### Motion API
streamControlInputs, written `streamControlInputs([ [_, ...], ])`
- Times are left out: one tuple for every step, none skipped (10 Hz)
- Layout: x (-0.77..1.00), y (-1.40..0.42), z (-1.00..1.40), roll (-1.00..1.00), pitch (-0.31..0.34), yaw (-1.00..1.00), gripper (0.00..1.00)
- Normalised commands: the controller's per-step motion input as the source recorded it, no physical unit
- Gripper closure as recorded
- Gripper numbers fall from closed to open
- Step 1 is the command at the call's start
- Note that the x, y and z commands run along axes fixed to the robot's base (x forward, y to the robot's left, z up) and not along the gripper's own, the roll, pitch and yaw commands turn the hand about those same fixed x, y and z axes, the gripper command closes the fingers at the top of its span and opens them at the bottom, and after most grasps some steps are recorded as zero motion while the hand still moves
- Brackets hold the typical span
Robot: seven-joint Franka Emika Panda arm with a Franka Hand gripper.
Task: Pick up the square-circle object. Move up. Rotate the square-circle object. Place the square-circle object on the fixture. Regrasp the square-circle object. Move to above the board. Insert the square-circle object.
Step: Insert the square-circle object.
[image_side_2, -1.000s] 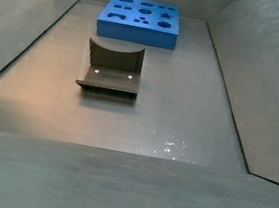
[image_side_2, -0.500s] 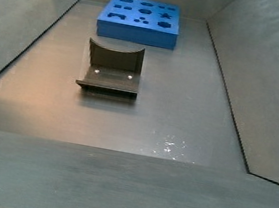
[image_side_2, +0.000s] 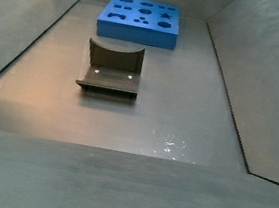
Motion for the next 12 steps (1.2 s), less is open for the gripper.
streamControlInputs([
  [0.11,-0.09,-0.19,0.00,-0.004,0.00,1.00],
  [0.12,-0.04,-0.20,0.00,-0.010,0.07,1.00],
  [0.21,0.00,-0.18,0.02,-0.001,0.15,1.00],
  [0.15,-0.01,-0.16,0.04,-0.029,0.18,1.00],
  [0.25,-0.12,-0.07,0.04,-0.074,0.18,1.00],
  [0.21,-0.13,-0.04,0.01,-0.084,0.16,1.00],
  [0.15,-0.11,-0.11,0.03,-0.063,0.00,1.00],
  [0.14,-0.13,-0.15,0.04,-0.056,0.00,1.00],
  [0.09,-0.12,-0.24,0.03,-0.074,-0.03,1.00],
  [0.07,-0.09,-0.29,0.07,-0.099,0.00,1.00],
  [0.10,-0.14,-0.16,0.11,0.000,0.00,1.00],
  [0.00,-0.01,-0.02,-0.02,0.000,0.00,1.00],
])
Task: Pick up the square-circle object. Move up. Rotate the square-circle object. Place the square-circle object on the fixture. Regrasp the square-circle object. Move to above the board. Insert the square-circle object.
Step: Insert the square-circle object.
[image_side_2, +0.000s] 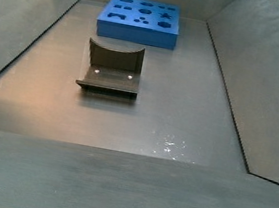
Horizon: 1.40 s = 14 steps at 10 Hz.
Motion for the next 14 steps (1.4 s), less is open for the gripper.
streamControlInputs([
  [0.13,-0.05,-0.18,0.00,-0.026,0.00,1.00],
  [0.15,0.00,-0.22,0.00,-0.113,-0.01,1.00],
  [0.20,0.00,-0.26,0.00,-0.149,0.00,1.00],
  [0.17,0.00,-0.26,0.00,-0.164,0.00,1.00],
  [0.12,0.00,-0.24,0.00,-0.176,0.00,1.00],
  [0.01,0.01,-0.23,0.07,-0.181,0.00,1.00],
  [0.00,-0.10,-0.02,0.19,-0.084,0.00,1.00],
  [0.00,0.00,-0.01,0.00,-0.020,0.00,1.00],
  [0.00,-0.28,-0.02,0.08,-0.023,-0.02,1.00],
  [-0.04,-0.26,0.05,0.28,-0.154,0.07,1.00],
  [0.00,-0.27,0.19,0.40,-0.193,0.24,1.00],
  [-0.05,-0.22,0.02,0.30,-0.180,0.27,1.00],
  [0.00,-0.17,0.00,0.06,-0.003,0.02,1.00],
  [0.03,-0.32,0.18,0.43,-0.189,0.05,1.00],
])
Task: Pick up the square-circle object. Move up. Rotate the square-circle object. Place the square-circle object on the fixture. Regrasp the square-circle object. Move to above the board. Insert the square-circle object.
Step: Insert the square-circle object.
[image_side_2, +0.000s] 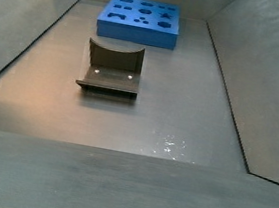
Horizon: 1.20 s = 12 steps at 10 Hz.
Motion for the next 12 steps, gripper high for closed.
streamControlInputs([
  [0.01,-0.21,0.31,0.50,-0.273,0.25,1.00],
  [0.14,-0.15,0.21,0.50,-0.284,0.44,1.00],
  [-0.13,-0.31,0.06,0.26,-0.219,0.27,1.00],
  [0.00,-0.21,0.00,0.08,0.000,0.00,1.00],
  [0.23,0.00,0.01,0.27,-0.159,0.42,1.00],
  [0.22,0.00,-0.08,0.00,0.000,-0.14,1.00],
  [0.44,0.00,-0.19,0.22,0.000,-0.03,1.00],
  [0.38,0.00,-0.03,0.28,0.000,0.00,1.00],
  [0.36,0.00,-0.06,0.23,0.000,-0.06,1.00],
  [0.28,0.07,-0.09,0.20,0.000,-0.15,1.00],
  [0.15,0.19,-0.09,0.16,0.000,-0.13,1.00],
  [0.11,0.27,-0.12,0.10,0.024,-0.13,1.00],
])
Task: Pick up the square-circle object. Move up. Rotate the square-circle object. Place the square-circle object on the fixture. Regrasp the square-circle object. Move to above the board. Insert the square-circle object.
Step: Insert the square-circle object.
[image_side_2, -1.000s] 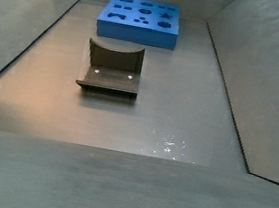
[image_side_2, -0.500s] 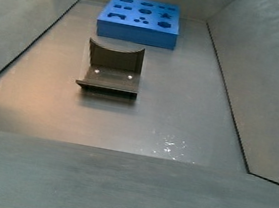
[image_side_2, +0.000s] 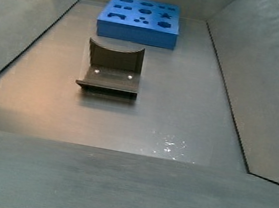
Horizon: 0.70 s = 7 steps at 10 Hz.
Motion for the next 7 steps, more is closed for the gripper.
streamControlInputs([
  [0.06,0.23,-0.14,0.10,0.027,-0.12,1.00],
  [0.00,0.24,-0.19,0.07,0.034,-0.09,1.00],
  [0.00,0.28,-0.23,0.07,0.041,-0.07,1.00],
  [0.00,0.16,-0.22,0.08,0.037,-0.06,1.00],
  [0.00,0.00,-0.11,0.01,0.000,-0.01,1.00],
  [0.00,0.00,-0.16,0.03,0.001,-0.05,1.00],
  [-0.14,0.00,-0.26,0.06,0.000,-0.18,1.00],
])
